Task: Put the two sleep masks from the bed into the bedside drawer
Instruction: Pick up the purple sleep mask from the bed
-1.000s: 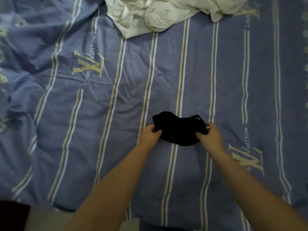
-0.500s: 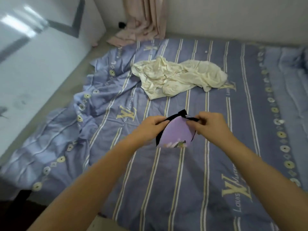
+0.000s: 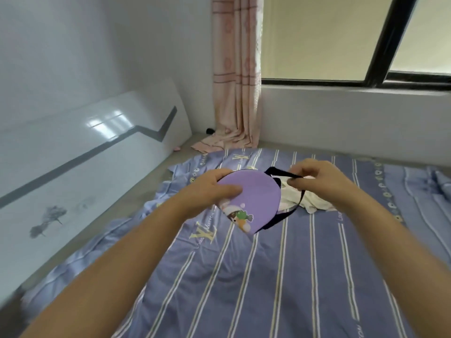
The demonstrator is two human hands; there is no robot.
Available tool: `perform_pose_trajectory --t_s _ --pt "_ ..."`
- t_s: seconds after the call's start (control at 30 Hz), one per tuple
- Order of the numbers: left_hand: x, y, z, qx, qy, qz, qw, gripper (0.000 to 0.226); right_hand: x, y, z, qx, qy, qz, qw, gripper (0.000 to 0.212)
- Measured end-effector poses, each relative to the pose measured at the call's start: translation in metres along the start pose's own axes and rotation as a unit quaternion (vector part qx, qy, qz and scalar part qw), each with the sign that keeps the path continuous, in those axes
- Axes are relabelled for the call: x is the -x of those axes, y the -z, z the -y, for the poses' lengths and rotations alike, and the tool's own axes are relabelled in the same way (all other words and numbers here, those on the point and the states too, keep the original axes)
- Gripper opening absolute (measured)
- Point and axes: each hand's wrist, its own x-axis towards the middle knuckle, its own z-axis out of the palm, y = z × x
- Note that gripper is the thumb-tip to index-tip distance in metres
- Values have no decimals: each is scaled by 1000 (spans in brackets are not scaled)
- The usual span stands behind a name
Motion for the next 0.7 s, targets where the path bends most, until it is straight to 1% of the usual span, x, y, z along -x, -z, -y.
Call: perform_pose_trajectory --t_s 0.03,0.07,0.1,0.13,0.2,0.27,0.3,0.37,0.43,0.5,0.53,0.6,0.63,0.7 --pt "3 2 1 1 9 2 1000 27 1 1 0 -96 -18 21 995 20" --pt "6 4 4 -8 19 -2 1000 28 1 1 -1 -181 -37 37 982 26" --pt "8 4 6 -22 28 -12 999 30 1 -1 -2 -241 -51 50 968 29" --pt "10 4 9 -39 35 -20 998 31 1 -4 -3 -269 -59 63 959 30" --pt "13 3 12 -77 52 -7 996 28 0 -12 -2 -255 -69 84 961 36" --pt "14 1 15 -119 76 31 989 17 -2 -19 0 -177 -82 88 977 41" --pt "14 -1 16 -143 87 43 985 9 -4 -22 1 -143 -95 89 981 40" --pt "10 -4 20 -201 93 45 974 12 -8 -26 4 -117 -119 93 982 31" --pt "4 -6 23 -273 81 12 959 8 -13 -30 3 -107 -115 94 983 23" --pt "-3 -8 28 -319 77 -43 944 8 -14 -33 -1 -71 -78 92 990 21" --pt "-6 -7 32 -308 89 -69 945 10 -14 -34 -5 -44 -54 93 993 21" --pt "-9 -4 39 -230 137 -104 958 13 -11 -34 -15 12 -34 119 992 21" --pt "-9 -2 41 -168 158 -111 967 13 -9 -34 -20 47 -41 142 988 26" --pt "-7 2 44 -20 181 -118 976 18 -9 -34 -33 115 -76 174 975 43"
